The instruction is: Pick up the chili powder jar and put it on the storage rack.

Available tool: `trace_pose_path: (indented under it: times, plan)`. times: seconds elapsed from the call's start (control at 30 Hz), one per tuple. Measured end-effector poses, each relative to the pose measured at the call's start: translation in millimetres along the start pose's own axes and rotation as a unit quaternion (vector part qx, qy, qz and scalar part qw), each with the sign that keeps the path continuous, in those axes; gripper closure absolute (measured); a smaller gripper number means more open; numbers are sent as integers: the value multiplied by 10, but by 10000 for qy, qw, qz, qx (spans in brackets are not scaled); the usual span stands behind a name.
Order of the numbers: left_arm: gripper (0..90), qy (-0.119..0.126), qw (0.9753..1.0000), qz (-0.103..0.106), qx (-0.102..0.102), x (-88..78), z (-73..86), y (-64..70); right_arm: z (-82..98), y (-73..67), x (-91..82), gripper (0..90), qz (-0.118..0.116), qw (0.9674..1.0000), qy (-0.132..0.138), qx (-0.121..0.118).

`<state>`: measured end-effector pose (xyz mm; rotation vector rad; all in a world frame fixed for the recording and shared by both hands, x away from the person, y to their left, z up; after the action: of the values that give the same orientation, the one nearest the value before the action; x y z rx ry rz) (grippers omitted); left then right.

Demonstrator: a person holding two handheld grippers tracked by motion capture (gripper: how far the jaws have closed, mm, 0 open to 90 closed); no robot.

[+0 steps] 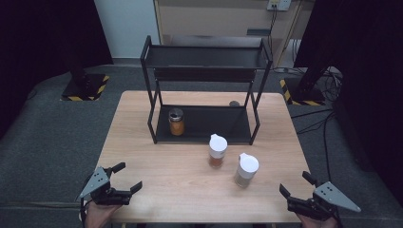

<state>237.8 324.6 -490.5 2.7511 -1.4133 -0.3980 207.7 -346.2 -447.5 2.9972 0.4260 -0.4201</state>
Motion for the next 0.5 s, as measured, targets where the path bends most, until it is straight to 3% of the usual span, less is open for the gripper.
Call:
trace_pose_path:
  times: [0.5]
  plan:
    - [0,-29,10000,43,1,11,0,2,-311,-224,127,57,-353,9993,-108,-117]
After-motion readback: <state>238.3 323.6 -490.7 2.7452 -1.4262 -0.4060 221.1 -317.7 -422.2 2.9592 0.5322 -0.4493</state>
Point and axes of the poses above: each handheld gripper's, and its own axes: x roughly forward along the jaws, z roughly out of its underside, y roughly to its right, the point moved 9 cm from there along x, roughly forward along the jaws, and after that the axes turned 12 degrees about z, right-handed, at the moved point
